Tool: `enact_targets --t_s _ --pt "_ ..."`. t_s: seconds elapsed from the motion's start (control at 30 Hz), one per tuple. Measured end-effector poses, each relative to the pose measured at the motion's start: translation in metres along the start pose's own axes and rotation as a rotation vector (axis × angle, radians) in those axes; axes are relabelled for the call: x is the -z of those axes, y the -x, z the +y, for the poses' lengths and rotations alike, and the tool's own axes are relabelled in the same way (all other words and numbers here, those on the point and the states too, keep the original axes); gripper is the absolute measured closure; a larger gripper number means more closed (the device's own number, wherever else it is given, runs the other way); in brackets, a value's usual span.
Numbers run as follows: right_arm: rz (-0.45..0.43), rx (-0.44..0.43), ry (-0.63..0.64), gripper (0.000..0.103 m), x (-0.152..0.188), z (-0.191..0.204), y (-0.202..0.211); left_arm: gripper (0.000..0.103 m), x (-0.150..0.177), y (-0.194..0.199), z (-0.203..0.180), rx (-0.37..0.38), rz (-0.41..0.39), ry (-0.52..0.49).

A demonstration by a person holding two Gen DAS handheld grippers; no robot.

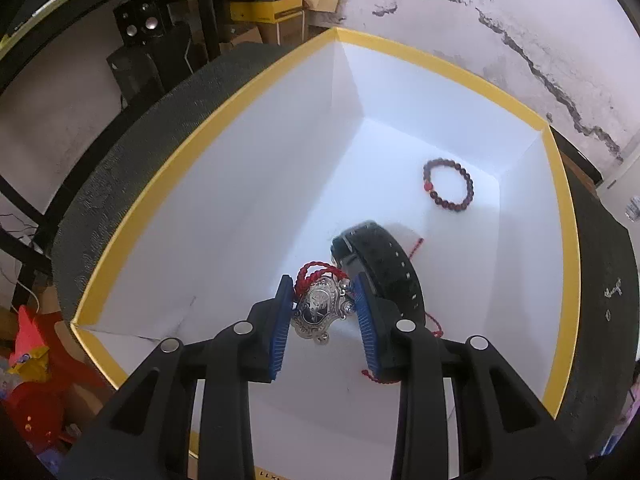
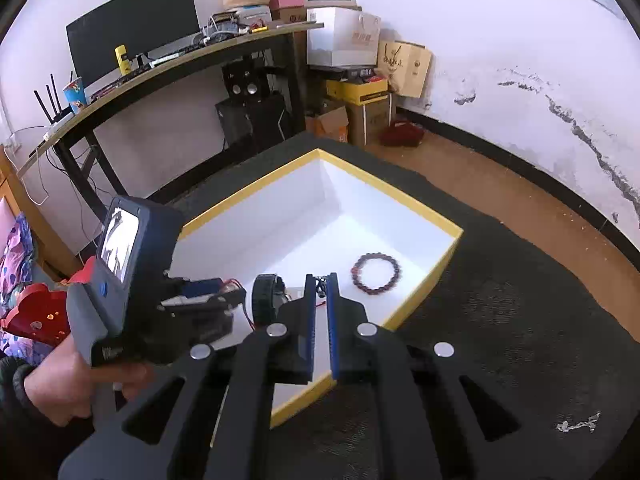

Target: Organize jewelry

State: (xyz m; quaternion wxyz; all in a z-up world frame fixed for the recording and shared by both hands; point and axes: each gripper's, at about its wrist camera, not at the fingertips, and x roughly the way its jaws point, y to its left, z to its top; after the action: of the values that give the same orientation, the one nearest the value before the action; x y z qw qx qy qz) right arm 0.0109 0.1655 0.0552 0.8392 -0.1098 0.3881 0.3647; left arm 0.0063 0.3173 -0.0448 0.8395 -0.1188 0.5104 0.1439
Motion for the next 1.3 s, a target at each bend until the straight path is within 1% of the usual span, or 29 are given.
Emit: enact_targets --t_s 0.2,0.27,0.4,0.43,0.47,0.5,0.57,0.63,0.67,0.73,0.83,1.03,1.1,1.17,1.23,1.3 --pt "0.035 -0.015 -0.019 0.097 -0.013 0.008 -0.023 0.072 0.002 -0.007 -0.002 0.006 0.022 0.004" --pt "0.039 -0.005 -0.005 0.097 -0.017 0.014 -0.027 0.071 0.001 -0.006 -0.002 0.014 0.018 0.011" --pt "0.033 0.001 0.013 0.097 -0.024 0.018 -0.025 0.071 0.0 -0.002 -0.006 -0.016 0.006 -0.003" --pt "0.032 0.002 0.011 0.097 -0.026 0.017 -0.025 0.068 0.0 -0.002 -0.007 -0.019 0.003 -0.004" --pt "0.031 0.005 0.011 0.097 -0.027 0.016 -0.026 0.057 0.0 -0.001 -0.007 -0.013 0.003 -0.005" --pt "0.032 0.007 0.009 0.097 -0.029 0.015 -0.026 0.039 0.0 0.001 -0.008 -0.009 -0.001 -0.003" --pt "0.036 0.004 0.005 0.097 -0.032 0.014 -0.029 0.021 0.002 0.008 -0.009 0.014 -0.02 0.001" --pt "0.042 0.004 -0.001 0.097 -0.034 0.014 -0.032 0.019 0.003 0.014 -0.01 0.031 -0.034 -0.003" --pt "0.05 0.002 -0.01 0.097 -0.036 0.013 -0.035 0.012 0.004 0.017 -0.01 0.036 -0.037 -0.001" --pt "0.066 0.0 -0.024 0.097 -0.039 0.01 -0.043 0.011 0.007 0.023 -0.008 0.052 -0.043 0.012" --pt "0.115 -0.01 -0.034 0.097 -0.044 0.007 -0.062 0.011 0.01 0.035 0.0 0.073 -0.063 0.037" --pt "0.267 -0.012 -0.089 0.097 -0.048 -0.004 -0.12 0.011 0.011 0.043 0.016 0.065 -0.076 0.092" --pt "0.314 -0.009 -0.106 0.097 -0.045 -0.007 -0.138 0.011 0.011 0.043 0.015 0.066 -0.075 0.084" --pt "0.356 0.016 -0.109 0.097 -0.042 -0.01 -0.155 0.011 0.011 0.043 0.014 0.066 -0.075 0.083" --pt "0.376 0.027 -0.11 0.097 -0.04 -0.011 -0.164 0.011 0.011 0.042 0.016 0.068 -0.07 0.092" --pt "0.374 0.045 -0.101 0.097 -0.037 -0.011 -0.166 0.011 0.01 0.042 0.019 0.068 -0.071 0.108"
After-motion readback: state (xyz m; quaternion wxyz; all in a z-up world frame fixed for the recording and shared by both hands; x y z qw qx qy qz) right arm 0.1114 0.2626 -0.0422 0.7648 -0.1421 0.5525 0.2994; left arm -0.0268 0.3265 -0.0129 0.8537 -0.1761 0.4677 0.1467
